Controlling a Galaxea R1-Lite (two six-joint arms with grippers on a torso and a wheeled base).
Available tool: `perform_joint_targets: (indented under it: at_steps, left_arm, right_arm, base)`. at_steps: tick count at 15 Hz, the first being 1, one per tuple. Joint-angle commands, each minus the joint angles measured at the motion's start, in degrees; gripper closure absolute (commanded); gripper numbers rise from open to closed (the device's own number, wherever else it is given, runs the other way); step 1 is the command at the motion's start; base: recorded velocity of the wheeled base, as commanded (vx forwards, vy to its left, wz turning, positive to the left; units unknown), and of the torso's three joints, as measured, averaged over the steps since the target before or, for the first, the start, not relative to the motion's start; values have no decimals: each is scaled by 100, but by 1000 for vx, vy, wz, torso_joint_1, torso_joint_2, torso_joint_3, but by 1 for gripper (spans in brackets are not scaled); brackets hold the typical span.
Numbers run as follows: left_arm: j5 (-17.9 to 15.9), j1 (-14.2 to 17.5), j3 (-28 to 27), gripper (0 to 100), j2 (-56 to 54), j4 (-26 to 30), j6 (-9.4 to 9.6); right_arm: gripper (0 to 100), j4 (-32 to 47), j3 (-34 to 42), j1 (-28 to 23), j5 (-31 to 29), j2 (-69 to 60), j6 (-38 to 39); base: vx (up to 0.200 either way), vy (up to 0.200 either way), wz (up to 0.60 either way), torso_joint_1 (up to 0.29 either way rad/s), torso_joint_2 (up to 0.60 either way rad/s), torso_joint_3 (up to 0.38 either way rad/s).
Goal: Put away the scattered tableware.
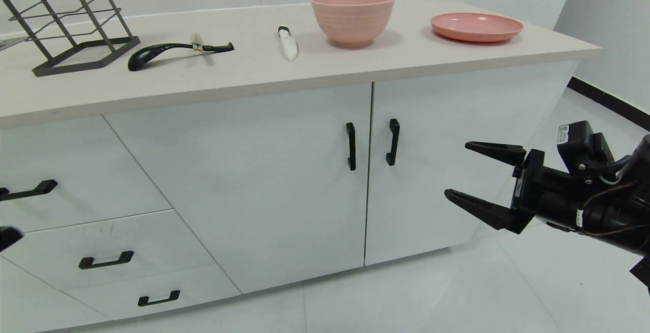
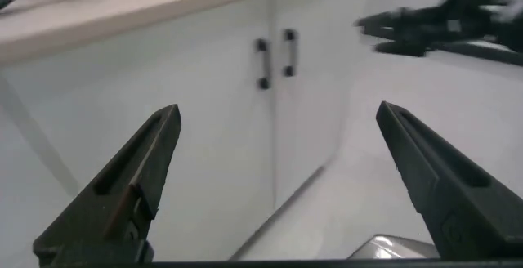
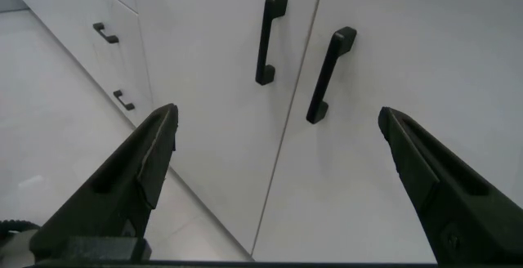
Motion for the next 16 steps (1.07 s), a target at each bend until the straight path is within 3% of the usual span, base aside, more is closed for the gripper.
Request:
perform_joint_targets:
  at_steps: [1,2,3,5,9,16]
  left_arm:
    - [-1177,-1047,-486,0,2173,-564,738]
    - [-1344,-1223,-556,0,2665,-599,878]
    - [-1344,-1249,-583,0,2744,-599,896]
    - [-1379,-1416,-873,0,4089,-1047,1239]
    - [-1370,-1724,-943,0,5179,-2084,1203]
    - [-1432,-1785,-1708,0,6321,-2216,1247]
  right_arm:
    - [0,-4,28,10,1,-99,-2]
    - [0,-13,107,10,1,-187,7]
    - [0,-13,124,10,1,-196,-2]
    - [0,-22,133,98,1,-160,-2]
    - [0,-57,-201,335,1,156,-28]
    - [0,-57,-631,441,1,736,-28]
  base:
    - [0,0,0,0,0,0]
    - [0,0,0,0,0,0]
    - [0,0,0,0,0,0]
    - [0,0,0,0,0,0]
    - [0,0,0,0,0,0]
    - [0,0,0,0,0,0]
